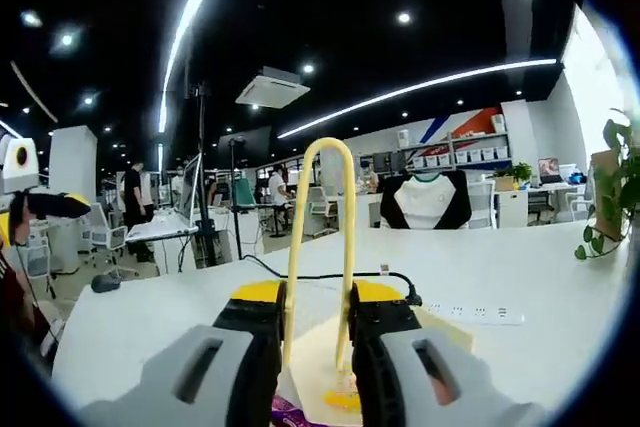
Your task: Place the target food into the container with the food tongs after gripping and lifting it, then release it inside without dropping or visibly crushing the food.
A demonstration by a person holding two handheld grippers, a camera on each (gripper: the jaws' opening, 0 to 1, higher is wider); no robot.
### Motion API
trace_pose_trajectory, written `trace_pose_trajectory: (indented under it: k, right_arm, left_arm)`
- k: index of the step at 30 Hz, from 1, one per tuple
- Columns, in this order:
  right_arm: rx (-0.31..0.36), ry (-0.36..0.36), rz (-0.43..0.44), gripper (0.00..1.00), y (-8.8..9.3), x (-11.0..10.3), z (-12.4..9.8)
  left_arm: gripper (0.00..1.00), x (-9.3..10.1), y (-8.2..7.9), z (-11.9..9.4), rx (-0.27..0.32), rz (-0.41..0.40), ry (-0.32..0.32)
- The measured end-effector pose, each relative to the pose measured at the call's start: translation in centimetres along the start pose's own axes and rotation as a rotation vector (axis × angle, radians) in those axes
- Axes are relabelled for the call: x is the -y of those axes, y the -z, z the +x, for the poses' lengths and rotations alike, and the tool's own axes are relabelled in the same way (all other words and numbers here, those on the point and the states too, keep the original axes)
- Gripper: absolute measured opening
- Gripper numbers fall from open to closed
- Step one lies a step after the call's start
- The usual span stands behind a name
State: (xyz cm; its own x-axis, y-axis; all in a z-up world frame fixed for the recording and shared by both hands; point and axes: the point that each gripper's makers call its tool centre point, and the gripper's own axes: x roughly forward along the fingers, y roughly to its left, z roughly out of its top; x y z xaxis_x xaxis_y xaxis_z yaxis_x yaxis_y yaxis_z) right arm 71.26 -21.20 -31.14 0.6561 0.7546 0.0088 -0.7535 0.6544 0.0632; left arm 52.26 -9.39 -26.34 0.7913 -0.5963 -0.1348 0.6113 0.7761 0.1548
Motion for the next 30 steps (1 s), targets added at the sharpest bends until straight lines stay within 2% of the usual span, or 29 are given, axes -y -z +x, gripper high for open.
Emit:
trace_pose_trajectory:
  k: [3, 9, 14, 17, 19, 21, 24, 26, 28, 30]
  right_arm:
    - [-0.014, -0.028, -0.046, 0.21, 0.3, -0.9, -1.0]
    - [-0.026, -0.054, -0.027, 0.21, 1.5, -0.7, -2.5]
    - [-0.025, -0.055, -0.027, 0.21, 1.8, -0.8, -3.6]
    - [-0.002, -0.080, -0.025, 0.22, 1.6, -1.5, -4.4]
    - [0.015, -0.116, -0.035, 0.22, 1.5, -2.1, -4.8]
    - [0.043, -0.167, -0.009, 0.22, 1.2, -3.0, -5.3]
    - [0.036, -0.202, -0.038, 0.22, 1.5, -3.5, -5.7]
    - [0.037, -0.247, -0.008, 0.22, 2.0, -3.9, -6.1]
    - [0.010, -0.283, 0.017, 0.23, 2.8, -4.4, -6.3]
    - [-0.009, -0.299, 0.009, 0.22, 3.5, -4.6, -6.6]
  left_arm:
    - [0.87, 0.3, 0.1, -0.1, -0.003, 0.003, 0.003]
    - [0.88, 0.8, 0.0, -0.2, 0.003, 0.002, 0.011]
    - [0.88, 1.0, 0.2, -0.1, -0.010, 0.011, 0.022]
    - [0.88, 1.3, 0.3, -0.1, -0.013, 0.017, 0.027]
    - [0.88, 1.4, 0.3, 0.0, -0.013, 0.022, 0.027]
    - [0.88, 1.6, 0.2, 0.0, -0.011, 0.016, 0.033]
    - [0.88, 1.6, 0.2, 0.2, -0.010, 0.020, 0.038]
    - [0.88, 1.6, 0.2, 0.3, -0.011, 0.024, 0.040]
    - [0.88, 1.6, 0.1, 0.3, -0.013, 0.029, 0.040]
    - [0.88, 1.6, 0.1, 0.3, -0.015, 0.032, 0.040]
